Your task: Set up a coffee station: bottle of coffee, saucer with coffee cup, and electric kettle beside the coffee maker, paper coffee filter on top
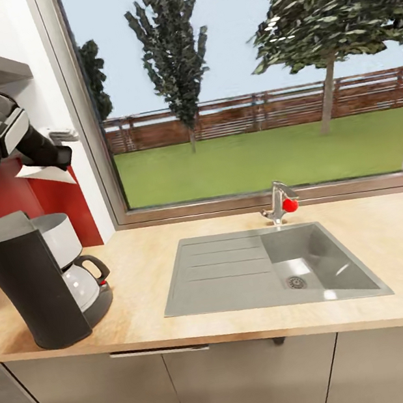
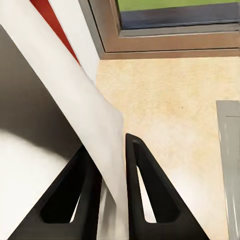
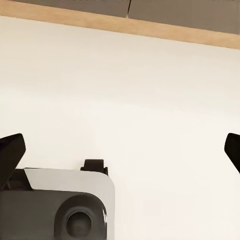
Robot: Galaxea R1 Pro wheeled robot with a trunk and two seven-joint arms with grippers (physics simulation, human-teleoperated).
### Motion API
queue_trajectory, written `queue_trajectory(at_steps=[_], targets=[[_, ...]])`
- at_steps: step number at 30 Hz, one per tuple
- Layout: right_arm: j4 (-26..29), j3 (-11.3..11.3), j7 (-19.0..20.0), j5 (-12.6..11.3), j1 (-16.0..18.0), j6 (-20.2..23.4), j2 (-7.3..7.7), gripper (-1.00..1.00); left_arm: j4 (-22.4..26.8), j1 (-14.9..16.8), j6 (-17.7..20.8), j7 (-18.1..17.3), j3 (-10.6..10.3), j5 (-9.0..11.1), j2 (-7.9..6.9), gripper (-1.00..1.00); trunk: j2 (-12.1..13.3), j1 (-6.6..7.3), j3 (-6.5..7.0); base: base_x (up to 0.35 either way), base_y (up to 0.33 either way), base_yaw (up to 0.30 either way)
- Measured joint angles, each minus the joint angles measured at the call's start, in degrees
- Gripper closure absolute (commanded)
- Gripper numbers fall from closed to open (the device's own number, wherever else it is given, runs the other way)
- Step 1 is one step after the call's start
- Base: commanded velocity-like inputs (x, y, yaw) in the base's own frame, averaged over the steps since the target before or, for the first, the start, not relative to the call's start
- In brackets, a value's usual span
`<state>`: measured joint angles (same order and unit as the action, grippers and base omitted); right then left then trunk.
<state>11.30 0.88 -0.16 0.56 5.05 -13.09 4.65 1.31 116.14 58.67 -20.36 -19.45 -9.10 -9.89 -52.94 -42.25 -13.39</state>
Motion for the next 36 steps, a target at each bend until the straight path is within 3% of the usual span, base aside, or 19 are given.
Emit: queue_trajectory(at_steps=[11,14,19,36], targets=[[0.0,0.05,0.0,0.0,0.0,0.0,0.0,-1.0,0.0,-1.58,-0.16,0.07,-0.34,-0.01,0.06,1.0,0.0,0.0,0.0,0.0,0.0,0.107],[0.0,0.07,0.0,0.01,0.0,0.0,0.0,-1.0,0.01,-1.63,-0.15,0.07,-3.24,-0.06,0.07,1.0,0.0,0.0,0.0,0.0,0.0,0.014],[0.0,0.08,0.0,0.0,0.0,0.0,0.0,-1.0,0.01,-1.64,-0.11,0.02,-6.19,0.01,0.09,1.0,-0.01,0.0,0.0,0.0,0.0,0.081],[0.0,0.08,0.0,0.0,0.0,0.0,0.0,-1.0,-0.01,-1.64,-0.18,0.01,-7.55,-0.08,0.4,1.0,0.0,0.0,0.0,0.0,0.0,0.058]])
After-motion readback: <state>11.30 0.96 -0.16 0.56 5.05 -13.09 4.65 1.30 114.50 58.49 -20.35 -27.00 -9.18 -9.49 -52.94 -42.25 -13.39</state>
